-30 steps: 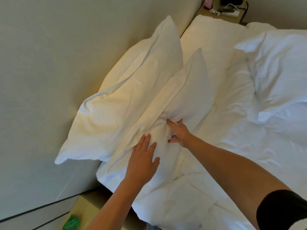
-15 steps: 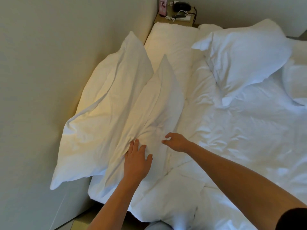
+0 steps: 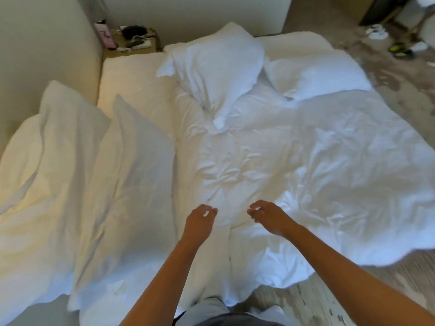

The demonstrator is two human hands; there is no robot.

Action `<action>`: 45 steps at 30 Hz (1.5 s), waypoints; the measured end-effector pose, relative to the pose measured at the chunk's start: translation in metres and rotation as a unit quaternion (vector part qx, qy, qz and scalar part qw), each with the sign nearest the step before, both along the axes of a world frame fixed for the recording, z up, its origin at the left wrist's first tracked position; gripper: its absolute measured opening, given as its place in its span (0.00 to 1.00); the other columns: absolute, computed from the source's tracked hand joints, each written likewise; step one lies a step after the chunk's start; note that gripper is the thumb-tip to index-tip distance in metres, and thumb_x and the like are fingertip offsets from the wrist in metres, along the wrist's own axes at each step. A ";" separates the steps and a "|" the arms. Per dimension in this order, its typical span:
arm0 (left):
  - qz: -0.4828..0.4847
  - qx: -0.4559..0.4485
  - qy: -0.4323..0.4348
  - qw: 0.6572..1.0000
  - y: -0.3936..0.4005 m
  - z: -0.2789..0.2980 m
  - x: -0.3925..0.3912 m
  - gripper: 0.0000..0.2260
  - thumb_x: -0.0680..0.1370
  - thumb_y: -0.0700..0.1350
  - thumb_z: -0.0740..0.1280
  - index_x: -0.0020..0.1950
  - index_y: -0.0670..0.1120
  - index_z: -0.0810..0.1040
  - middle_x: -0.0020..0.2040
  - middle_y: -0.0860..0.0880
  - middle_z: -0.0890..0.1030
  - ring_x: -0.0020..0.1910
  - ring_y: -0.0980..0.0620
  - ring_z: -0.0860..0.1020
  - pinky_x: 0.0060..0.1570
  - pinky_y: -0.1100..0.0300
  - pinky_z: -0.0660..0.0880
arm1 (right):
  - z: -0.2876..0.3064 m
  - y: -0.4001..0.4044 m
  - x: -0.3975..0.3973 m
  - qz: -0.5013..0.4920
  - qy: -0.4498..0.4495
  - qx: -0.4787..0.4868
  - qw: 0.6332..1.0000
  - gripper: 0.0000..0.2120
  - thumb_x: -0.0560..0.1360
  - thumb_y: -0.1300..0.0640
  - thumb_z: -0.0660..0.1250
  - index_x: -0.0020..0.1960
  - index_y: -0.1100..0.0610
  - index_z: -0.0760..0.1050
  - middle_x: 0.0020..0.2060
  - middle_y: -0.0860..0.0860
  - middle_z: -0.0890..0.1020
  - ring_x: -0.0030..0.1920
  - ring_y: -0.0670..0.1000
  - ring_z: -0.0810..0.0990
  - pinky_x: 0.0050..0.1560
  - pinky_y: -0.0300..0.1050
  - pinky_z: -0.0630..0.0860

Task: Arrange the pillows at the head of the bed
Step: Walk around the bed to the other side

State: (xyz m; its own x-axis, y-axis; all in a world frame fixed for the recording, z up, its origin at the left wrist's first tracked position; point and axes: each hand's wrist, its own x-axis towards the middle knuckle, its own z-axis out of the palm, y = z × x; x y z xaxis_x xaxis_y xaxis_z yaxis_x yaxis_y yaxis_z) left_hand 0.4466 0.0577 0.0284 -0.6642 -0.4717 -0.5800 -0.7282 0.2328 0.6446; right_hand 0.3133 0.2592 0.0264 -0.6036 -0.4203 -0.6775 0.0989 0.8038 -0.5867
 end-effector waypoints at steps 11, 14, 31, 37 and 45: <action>-0.089 0.225 -0.003 0.970 0.347 0.037 -0.055 0.06 0.82 0.44 0.67 0.49 0.44 0.82 0.49 0.42 0.86 0.55 0.41 0.84 0.58 0.45 0.79 | 0.001 0.375 0.114 -0.347 0.035 0.003 0.937 0.05 0.81 0.49 0.66 0.48 0.44 0.81 0.41 0.48 0.88 0.42 0.52 0.88 0.42 0.44 0.80; -0.158 0.251 -0.011 0.955 0.434 0.050 -0.060 0.08 0.82 0.44 0.67 0.54 0.41 0.83 0.50 0.41 0.87 0.52 0.43 0.86 0.52 0.50 0.79 | 0.009 0.447 0.155 -0.432 0.043 0.014 0.901 0.07 0.83 0.48 0.65 0.47 0.44 0.79 0.40 0.47 0.88 0.42 0.48 0.87 0.43 0.43 0.82; -0.336 0.215 -0.054 0.915 0.687 0.013 -0.196 0.09 0.81 0.47 0.66 0.49 0.46 0.85 0.45 0.47 0.88 0.50 0.47 0.86 0.56 0.46 0.83 | 0.011 0.698 0.030 -0.586 0.098 -0.027 0.804 0.09 0.82 0.45 0.65 0.47 0.45 0.81 0.41 0.48 0.88 0.43 0.51 0.87 0.47 0.51 0.84; -0.333 0.231 -0.048 0.913 0.813 0.021 -0.315 0.09 0.81 0.44 0.66 0.50 0.42 0.83 0.44 0.43 0.87 0.49 0.43 0.85 0.52 0.48 0.81 | 0.027 0.801 -0.072 -0.610 0.113 -0.028 0.783 0.08 0.84 0.50 0.66 0.50 0.49 0.82 0.43 0.48 0.88 0.43 0.47 0.87 0.47 0.51 0.83; -0.427 0.259 -0.017 0.866 0.990 0.042 -0.452 0.09 0.82 0.48 0.64 0.50 0.48 0.83 0.45 0.50 0.87 0.48 0.51 0.86 0.52 0.51 0.83 | 0.030 0.931 -0.135 -0.648 0.118 0.042 0.751 0.04 0.83 0.50 0.67 0.53 0.43 0.80 0.42 0.41 0.88 0.42 0.40 0.86 0.44 0.41 0.82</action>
State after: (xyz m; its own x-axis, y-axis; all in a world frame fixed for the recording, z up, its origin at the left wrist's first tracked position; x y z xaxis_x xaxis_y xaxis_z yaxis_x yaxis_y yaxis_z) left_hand -0.0052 1.0473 0.0703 -0.6206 0.5124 -0.5935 -0.4546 0.3816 0.8048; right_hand 0.1782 1.1900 0.0569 -0.5765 0.6617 -0.4794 0.7319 0.1571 -0.6631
